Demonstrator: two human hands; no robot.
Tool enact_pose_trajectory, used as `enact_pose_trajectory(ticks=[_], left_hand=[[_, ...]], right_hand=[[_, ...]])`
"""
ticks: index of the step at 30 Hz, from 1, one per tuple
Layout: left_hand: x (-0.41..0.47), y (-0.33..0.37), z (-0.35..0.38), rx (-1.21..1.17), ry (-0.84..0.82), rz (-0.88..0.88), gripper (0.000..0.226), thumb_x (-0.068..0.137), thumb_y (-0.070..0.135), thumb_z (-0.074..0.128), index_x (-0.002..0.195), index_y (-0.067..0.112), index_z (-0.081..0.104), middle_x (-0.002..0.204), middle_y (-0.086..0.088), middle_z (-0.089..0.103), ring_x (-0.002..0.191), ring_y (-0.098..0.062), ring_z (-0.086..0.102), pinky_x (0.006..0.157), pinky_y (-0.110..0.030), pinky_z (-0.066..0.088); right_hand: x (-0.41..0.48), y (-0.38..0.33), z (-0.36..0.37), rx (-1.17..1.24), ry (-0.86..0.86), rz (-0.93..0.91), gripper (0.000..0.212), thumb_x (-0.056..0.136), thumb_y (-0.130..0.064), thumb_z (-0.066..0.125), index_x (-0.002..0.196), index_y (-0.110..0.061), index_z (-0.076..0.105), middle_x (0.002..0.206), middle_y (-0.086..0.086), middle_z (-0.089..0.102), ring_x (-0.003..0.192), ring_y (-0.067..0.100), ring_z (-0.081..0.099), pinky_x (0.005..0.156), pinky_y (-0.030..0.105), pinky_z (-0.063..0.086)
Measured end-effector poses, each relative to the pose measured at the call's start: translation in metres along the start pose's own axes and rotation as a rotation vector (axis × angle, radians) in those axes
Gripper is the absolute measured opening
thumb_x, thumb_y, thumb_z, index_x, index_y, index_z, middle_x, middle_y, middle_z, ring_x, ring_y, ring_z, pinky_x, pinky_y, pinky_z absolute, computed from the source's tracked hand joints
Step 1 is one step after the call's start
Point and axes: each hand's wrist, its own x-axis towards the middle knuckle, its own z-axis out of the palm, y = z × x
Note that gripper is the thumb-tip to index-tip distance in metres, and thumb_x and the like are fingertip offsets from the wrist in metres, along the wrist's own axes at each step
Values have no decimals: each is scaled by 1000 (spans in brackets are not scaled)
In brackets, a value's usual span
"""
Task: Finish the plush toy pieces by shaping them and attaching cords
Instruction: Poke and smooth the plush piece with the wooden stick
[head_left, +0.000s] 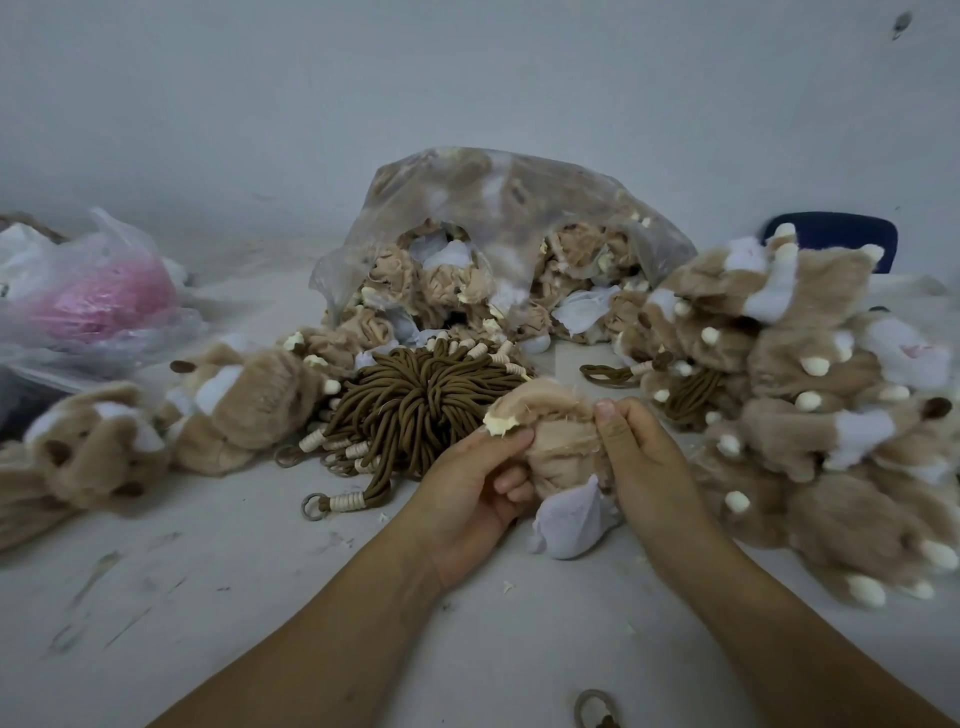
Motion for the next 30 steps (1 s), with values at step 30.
enact_pose_trajectory(ticks=[30], left_hand=[[-11, -9, 10, 915, 253, 425, 8, 96, 22, 61, 91, 28, 65, 84, 2, 68, 81, -15, 65, 68, -29, 53]], right_hand=[[-3, -6, 4, 485, -338, 241, 25, 95, -16, 54, 117, -11, 63, 110, 13, 71, 106, 27, 66, 86, 35, 56]])
